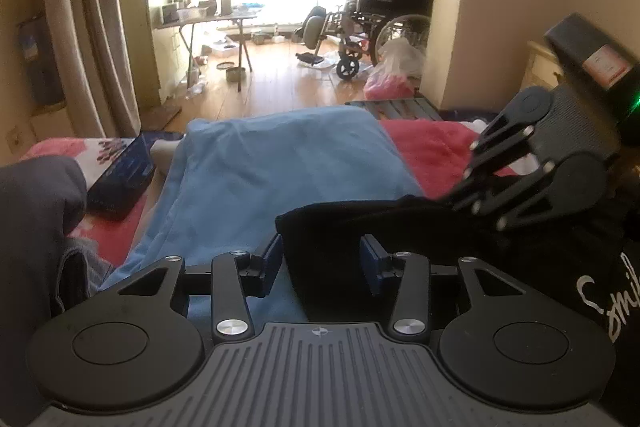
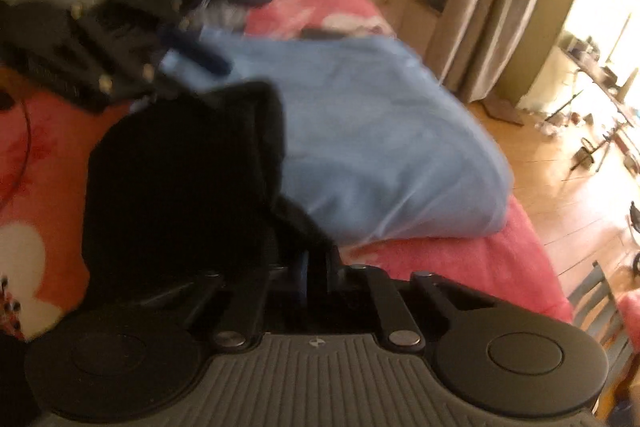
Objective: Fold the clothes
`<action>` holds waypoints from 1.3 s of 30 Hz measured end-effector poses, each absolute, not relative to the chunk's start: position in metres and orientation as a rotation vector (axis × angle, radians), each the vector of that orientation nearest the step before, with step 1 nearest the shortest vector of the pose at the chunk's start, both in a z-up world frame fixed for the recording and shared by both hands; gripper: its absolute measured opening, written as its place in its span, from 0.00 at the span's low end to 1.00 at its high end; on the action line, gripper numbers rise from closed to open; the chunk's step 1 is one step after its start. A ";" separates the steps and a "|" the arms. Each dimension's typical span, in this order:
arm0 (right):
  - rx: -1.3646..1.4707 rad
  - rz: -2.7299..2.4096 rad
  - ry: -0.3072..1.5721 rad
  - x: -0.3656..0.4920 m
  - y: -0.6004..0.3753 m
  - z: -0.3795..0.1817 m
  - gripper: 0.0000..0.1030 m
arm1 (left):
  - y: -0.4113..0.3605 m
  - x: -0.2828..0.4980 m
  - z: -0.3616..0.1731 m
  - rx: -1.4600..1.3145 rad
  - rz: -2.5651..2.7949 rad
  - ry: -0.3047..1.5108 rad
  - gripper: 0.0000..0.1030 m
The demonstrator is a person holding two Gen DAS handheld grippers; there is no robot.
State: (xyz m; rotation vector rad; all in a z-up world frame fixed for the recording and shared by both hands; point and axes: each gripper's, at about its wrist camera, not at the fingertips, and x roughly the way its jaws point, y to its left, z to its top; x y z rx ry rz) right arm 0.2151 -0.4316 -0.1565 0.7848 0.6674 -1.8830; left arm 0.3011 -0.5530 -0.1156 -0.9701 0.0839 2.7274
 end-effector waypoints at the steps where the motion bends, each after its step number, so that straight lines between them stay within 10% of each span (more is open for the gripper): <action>1: 0.780 -1.915 0.628 0.213 -0.426 -0.151 0.04 | -0.555 0.300 -0.117 -0.979 2.724 0.074 0.42; 10: 0.774 -2.122 0.394 0.193 -0.404 -0.137 0.04 | -0.557 0.291 -0.124 -1.015 2.699 -0.009 0.40; 15: 0.786 -2.176 0.290 0.195 -0.393 -0.141 0.04 | -0.560 0.296 -0.122 -0.966 2.720 -0.089 0.02; 39: 0.817 -2.242 0.052 0.200 -0.373 -0.133 0.08 | -0.604 0.287 -0.128 -1.003 2.848 -0.559 0.12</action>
